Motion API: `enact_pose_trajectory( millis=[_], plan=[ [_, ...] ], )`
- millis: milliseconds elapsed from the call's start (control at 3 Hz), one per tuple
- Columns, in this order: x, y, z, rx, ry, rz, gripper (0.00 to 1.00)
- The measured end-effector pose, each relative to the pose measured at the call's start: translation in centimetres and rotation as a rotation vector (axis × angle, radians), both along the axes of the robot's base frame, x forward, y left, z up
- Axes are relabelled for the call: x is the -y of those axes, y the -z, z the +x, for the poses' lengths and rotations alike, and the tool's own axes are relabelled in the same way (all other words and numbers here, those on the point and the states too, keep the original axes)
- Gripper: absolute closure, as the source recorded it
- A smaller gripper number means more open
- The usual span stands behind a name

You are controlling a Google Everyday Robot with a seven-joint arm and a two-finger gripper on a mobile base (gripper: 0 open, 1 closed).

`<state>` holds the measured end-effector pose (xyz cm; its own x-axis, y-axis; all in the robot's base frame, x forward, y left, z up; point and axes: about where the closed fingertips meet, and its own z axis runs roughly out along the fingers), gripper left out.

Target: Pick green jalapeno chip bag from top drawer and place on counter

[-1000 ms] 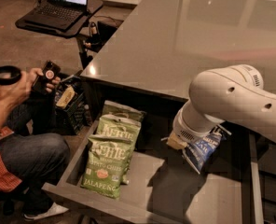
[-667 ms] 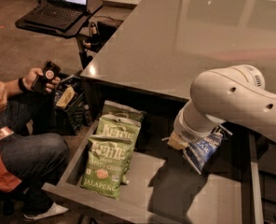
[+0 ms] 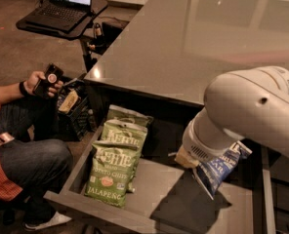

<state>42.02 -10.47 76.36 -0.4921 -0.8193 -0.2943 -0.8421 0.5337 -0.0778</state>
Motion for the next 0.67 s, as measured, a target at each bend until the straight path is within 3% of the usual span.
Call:
enact_pose_trajectory(
  millis=[333,667],
  plan=[
    [-1.75,-2.09,-4.51,-0.042,0.024,0.054,1.0],
    [-1.76,-2.08,-4.51,-0.042,0.024,0.054,1.0]
  ],
)
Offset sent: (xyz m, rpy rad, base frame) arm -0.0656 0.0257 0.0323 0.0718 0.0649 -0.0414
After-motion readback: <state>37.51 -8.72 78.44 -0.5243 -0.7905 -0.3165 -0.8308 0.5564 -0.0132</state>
